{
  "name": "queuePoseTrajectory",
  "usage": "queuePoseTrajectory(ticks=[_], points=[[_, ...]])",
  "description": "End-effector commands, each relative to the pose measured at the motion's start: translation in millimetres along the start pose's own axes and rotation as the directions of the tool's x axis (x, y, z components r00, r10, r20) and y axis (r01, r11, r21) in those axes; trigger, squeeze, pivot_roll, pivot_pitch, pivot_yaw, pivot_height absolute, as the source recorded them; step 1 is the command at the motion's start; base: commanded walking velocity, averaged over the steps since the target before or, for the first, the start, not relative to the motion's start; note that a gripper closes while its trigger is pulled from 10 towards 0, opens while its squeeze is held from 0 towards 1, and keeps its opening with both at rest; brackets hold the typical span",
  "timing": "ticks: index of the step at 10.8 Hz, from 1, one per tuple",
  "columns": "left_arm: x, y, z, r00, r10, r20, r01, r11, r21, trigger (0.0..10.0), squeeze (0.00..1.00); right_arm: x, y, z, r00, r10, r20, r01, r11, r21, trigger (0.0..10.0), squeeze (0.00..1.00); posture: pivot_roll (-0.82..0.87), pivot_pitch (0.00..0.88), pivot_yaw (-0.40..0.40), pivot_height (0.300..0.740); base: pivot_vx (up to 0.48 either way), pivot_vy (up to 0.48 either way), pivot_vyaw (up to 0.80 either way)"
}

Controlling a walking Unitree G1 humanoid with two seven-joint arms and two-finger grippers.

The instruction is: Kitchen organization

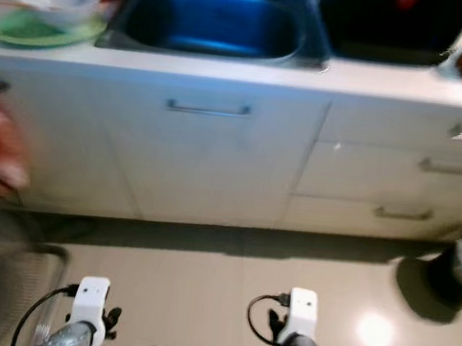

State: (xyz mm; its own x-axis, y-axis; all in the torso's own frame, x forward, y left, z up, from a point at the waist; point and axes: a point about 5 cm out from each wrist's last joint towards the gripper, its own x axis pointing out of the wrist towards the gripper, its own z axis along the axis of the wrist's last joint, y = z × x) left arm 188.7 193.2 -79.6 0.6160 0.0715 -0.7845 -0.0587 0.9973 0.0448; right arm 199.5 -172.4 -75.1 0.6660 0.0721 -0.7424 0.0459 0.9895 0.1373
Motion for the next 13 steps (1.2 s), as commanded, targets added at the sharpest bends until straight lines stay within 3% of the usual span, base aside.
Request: queuePoseTrajectory(ticks=[1,6,11,13], points=[[-0.9,-5.1,-6.4,1.000,-0.010,-0.018,0.010,1.000,-0.008,10.0,0.00,-1.7,-4.5,-3.8,1.000,-0.017,-0.009,0.017,1.000,0.007,10.0,0.00,0.04,0.121,0.004,0.740,0.000,0.480,0.00],[-0.4,-4.6,-2.0,1.000,0.002,0.009,-0.002,1.000,-0.029,10.0,0.00,-0.8,-3.4,-1.2,1.000,-0.018,-0.002,0.018,1.000,0.010,10.0,0.00,0.05,0.130,-0.003,0.740,0.000,0.000,0.00],[-0.5,-4.3,-2.4,1.000,0.001,0.008,-0.001,1.000,-0.031,10.0,0.00,-0.4,-2.2,0.3,1.000,-0.010,0.002,0.010,1.000,-0.012,10.0,0.00,0.05,0.132,-0.003,0.740,0.402,0.000,0.00],[-0.5,-3.5,-2.2,1.000,0.001,0.008,-0.001,1.000,-0.030,10.0,0.00,-0.1,-1.5,1.3,1.000,-0.011,0.009,0.011,1.000,-0.010,10.0,0.00,0.05,0.132,-0.003,0.740,0.414,0.000,0.75]])
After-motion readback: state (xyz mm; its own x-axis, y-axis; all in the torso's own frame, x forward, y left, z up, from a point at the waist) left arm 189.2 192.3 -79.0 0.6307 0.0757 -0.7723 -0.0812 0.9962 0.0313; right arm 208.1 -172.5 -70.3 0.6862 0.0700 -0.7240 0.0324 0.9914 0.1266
